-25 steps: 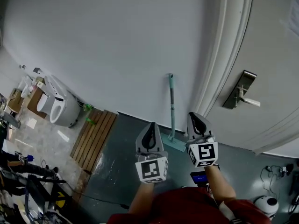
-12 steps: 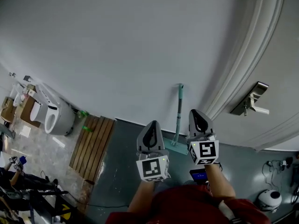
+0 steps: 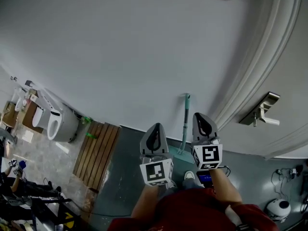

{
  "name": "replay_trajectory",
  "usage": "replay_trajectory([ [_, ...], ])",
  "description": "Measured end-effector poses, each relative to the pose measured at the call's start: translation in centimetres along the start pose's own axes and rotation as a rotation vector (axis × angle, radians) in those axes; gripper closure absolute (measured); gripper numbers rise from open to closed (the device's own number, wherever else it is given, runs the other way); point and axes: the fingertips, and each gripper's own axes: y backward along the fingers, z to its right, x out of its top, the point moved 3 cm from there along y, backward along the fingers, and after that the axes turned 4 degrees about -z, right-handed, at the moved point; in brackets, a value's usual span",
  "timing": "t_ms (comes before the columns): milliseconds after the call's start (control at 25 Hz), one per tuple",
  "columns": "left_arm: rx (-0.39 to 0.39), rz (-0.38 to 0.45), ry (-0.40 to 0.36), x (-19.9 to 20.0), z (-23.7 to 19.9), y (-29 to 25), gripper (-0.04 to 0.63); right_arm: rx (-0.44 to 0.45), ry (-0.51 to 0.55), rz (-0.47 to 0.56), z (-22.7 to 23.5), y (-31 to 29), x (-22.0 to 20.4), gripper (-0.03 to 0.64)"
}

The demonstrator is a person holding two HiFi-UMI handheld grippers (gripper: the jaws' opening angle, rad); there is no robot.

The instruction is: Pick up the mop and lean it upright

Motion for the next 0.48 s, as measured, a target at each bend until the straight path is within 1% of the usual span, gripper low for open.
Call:
replay_trajectory([
  [160, 0.011, 0.004, -0.025, 0.2, 0.5, -1.2, 0.583, 0.015, -0.014, -0.017, 1.0, -1.1, -0.8, 0.597],
  [320, 0.016, -0.011, -0.050, -0.3, 0.8, -1.7, 0.583, 0.016, -0.010, -0.032, 1.6, -1.7, -1.4, 0.597],
  [480, 0.019, -0.004, -0.024, 0.0, 1.1, -1.8, 0.583, 0.034, -0.027, -0.062, 1.7, -2.7, -2.4, 0.595],
])
